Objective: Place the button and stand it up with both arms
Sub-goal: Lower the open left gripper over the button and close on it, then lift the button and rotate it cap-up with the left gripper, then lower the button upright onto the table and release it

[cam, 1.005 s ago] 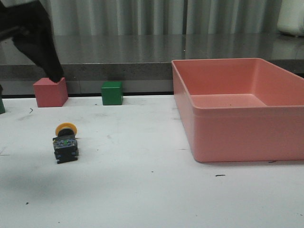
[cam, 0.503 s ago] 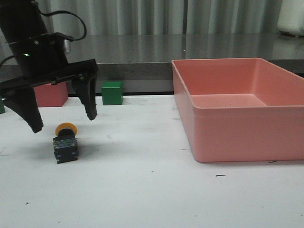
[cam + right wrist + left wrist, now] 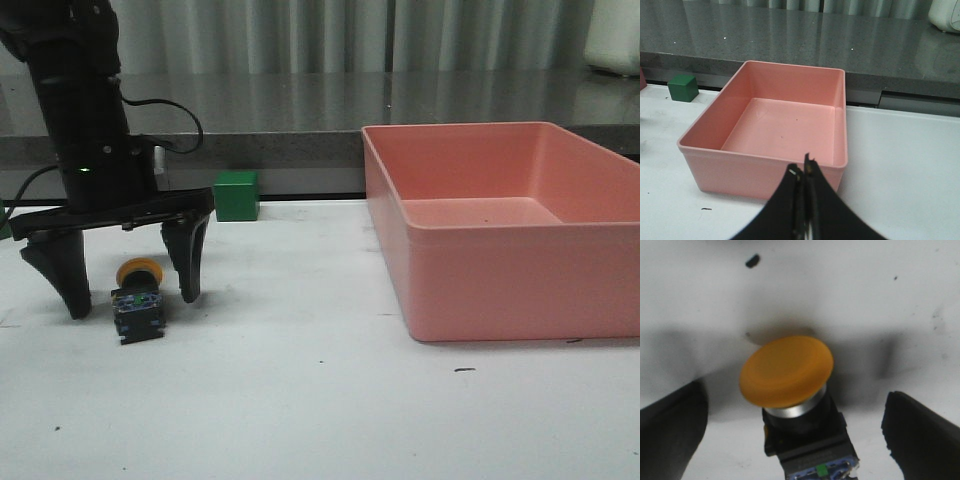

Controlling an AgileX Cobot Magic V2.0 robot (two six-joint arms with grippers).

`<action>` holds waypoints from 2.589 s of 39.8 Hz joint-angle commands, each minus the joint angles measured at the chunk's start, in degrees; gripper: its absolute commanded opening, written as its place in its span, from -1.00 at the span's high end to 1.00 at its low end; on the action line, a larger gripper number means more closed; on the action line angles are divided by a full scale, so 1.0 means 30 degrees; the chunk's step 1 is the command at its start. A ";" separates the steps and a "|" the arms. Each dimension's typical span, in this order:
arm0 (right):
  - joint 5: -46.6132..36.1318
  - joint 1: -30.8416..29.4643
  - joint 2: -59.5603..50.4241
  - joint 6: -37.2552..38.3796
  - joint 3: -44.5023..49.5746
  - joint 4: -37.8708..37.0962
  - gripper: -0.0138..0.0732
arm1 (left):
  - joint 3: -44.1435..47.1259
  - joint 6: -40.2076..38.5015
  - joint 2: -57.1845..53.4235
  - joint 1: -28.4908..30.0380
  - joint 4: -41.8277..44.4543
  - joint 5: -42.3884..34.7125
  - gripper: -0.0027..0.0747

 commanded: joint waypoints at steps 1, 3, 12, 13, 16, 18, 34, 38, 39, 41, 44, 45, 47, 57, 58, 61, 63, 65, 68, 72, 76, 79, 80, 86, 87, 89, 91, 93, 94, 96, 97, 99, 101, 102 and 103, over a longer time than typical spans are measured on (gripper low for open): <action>-0.1692 -0.0113 0.0175 -0.0151 -0.0464 -0.0220 0.84 | -0.0452 -0.0219 -0.0760 -0.0101 -0.0302 -0.0259 -0.56; -0.1692 -0.0113 0.0175 -0.0151 -0.0464 -0.0220 0.84 | -0.0452 -0.0219 -0.0760 -0.0101 -0.0302 -0.0381 -0.43; -0.1692 -0.0113 0.0175 -0.0151 -0.0464 -0.0220 0.84 | -0.0452 -0.0219 -0.0760 -0.0101 -0.0302 -0.0429 0.13; -0.1692 -0.0113 0.0175 -0.0151 -0.0464 -0.0220 0.84 | -0.0452 -0.0219 -0.0760 -0.0101 -0.0302 -0.0429 0.19; -0.1692 -0.0113 0.0175 -0.0151 -0.0464 -0.0220 0.84 | -0.0452 -0.0219 -0.0760 -0.0101 -0.0302 -0.0429 0.39; -0.1692 -0.0113 0.0175 -0.0151 -0.0464 -0.0220 0.84 | -0.0452 -0.0219 -0.0760 -0.0101 -0.0302 -0.0429 0.47; -0.1692 -0.0113 0.0175 -0.0151 -0.0464 -0.0220 0.84 | 0.0675 0.0867 -0.3118 -0.0145 0.0221 -0.3759 0.58; -0.1692 -0.0113 0.0175 -0.0151 -0.0464 -0.0220 0.84 | 0.3314 0.0911 -0.5094 -0.0145 0.1061 -0.7071 0.58; -0.1692 -0.0113 0.0175 -0.0151 -0.0464 -0.0220 0.84 | 0.3975 0.0911 -0.5732 -0.0145 0.1352 -0.8220 0.58; -0.1692 -0.0113 0.0175 -0.0151 -0.0464 -0.0220 0.84 | 0.5567 0.0911 -0.6688 -0.0145 0.1744 -1.0019 0.58; -0.1692 -0.0113 0.0175 -0.0151 -0.0464 -0.0220 0.84 | 0.7766 0.0911 -0.8264 -0.0145 0.2380 -1.2924 0.58; -0.1692 -0.0113 0.0175 -0.0151 -0.0464 -0.0220 0.84 | 0.8381 0.0911 -0.8869 -0.0145 0.2540 -1.4046 0.58; -0.1692 -0.0113 0.0175 -0.0151 -0.0464 -0.0220 0.84 | 0.9765 0.0911 -0.9816 -0.0145 0.2851 -1.5991 0.58; -0.1692 -0.0113 0.0175 -0.0151 -0.0464 -0.0220 0.84 | 1.5862 0.0911 -1.2170 -0.0145 0.3825 -2.6150 0.58; -0.1692 -0.0113 0.0175 -0.0151 -0.0464 -0.0220 0.84 | 1.6322 0.0911 -1.2170 -0.0145 0.4034 -2.7411 0.58; -0.1692 -0.0113 0.0175 -0.0151 -0.0464 -0.0220 0.84 | 1.7807 0.0911 -1.2122 -0.0145 0.4641 -3.0489 0.58; -0.1692 -0.0113 0.0175 -0.0151 -0.0464 -0.0220 0.84 | 1.8767 0.0911 -1.2034 -0.0145 0.4880 -3.2555 0.58; -0.1708 -0.0113 0.0175 -0.0151 -0.0464 -0.0220 0.84 | 1.9671 0.0911 -1.1900 -0.0145 0.4880 -3.4618 0.58; -0.1708 -0.0113 0.0175 -0.0151 -0.0464 -0.0220 0.84 | 2.0885 0.1057 -1.1534 -0.0107 0.4880 -3.7505 0.58; -0.1708 -0.0113 0.0175 -0.0151 -0.0464 -0.0220 0.84 | 2.1893 0.1979 -1.0586 -0.0107 0.4880 -4.0220 0.58; -0.1708 -0.0113 0.0175 -0.0151 -0.0464 -0.0220 0.84 | 2.2217 0.2028 -0.9247 -0.0107 0.4880 -4.2010 0.58; -0.1708 -0.0113 0.0175 -0.0151 -0.0464 -0.0220 0.84 | 2.2217 0.2028 -0.8036 -0.0107 0.4880 -4.3122 0.58; -0.1708 -0.0113 0.0175 -0.0151 -0.0464 -0.0220 0.84 | 2.2217 0.2028 -0.7693 -0.0107 0.4880 -4.3760 0.58; -0.1708 -0.0113 0.0175 -0.0151 -0.0464 -0.0220 0.84 | 2.2217 0.2028 -0.5361 -0.0107 0.4880 -4.7121 0.58; -0.1708 -0.0113 0.0175 -0.0151 -0.0464 -0.0220 0.84 | 2.2217 0.2028 -0.5101 -0.0107 0.4880 -4.7664 0.58; -0.1708 -0.0113 0.0175 -0.0151 -0.0464 -0.0220 0.84 | 2.2217 0.2028 -0.4645 -0.0107 0.4880 -4.8263 0.58; -0.1708 -0.0113 0.0175 -0.0151 -0.0464 -0.0220 0.84 | 2.2217 0.2028 -0.4378 -0.0107 0.4880 -4.8399 0.58; -0.1708 -0.0113 0.0175 -0.0151 -0.0464 -0.0220 0.84 | 2.2217 0.2028 -0.4177 -0.0107 0.4880 -4.8399 0.58; -0.1708 -0.0113 0.0175 -0.0151 -0.0464 -0.0220 0.84 | 2.2217 0.2072 -0.4081 -0.0107 0.4880 -4.8399 0.58; -0.1708 -0.0113 0.0175 -0.0151 -0.0464 -0.0220 0.84 | 2.2217 0.2378 -0.3989 -0.0107 0.4880 -4.8399 0.58; -0.1708 -0.0113 0.0175 -0.0151 -0.0464 -0.0220 0.84 | 2.2217 0.2593 -0.3951 -0.0107 0.4880 -4.8399 0.57; -0.1708 -0.0113 0.0175 -0.0151 -0.0464 -0.0220 0.84 | 2.2217 0.2834 -0.3951 -0.0107 0.4880 -4.8399 0.57; -0.1708 -0.0113 0.0175 -0.0151 -0.0464 -0.0220 0.84 | 2.2217 0.2974 -0.3951 -0.0107 0.4880 -4.8399 0.57; -0.1708 -0.0113 0.0175 -0.0151 -0.0464 -0.0220 0.84 | 2.2217 0.2974 -0.3951 -0.0107 0.4880 -4.8399 0.57; -0.1708 -0.0113 0.0175 -0.0151 -0.0464 -0.0220 0.84 | 2.2217 0.2974 -0.3951 -0.0107 0.4891 -4.8399 0.57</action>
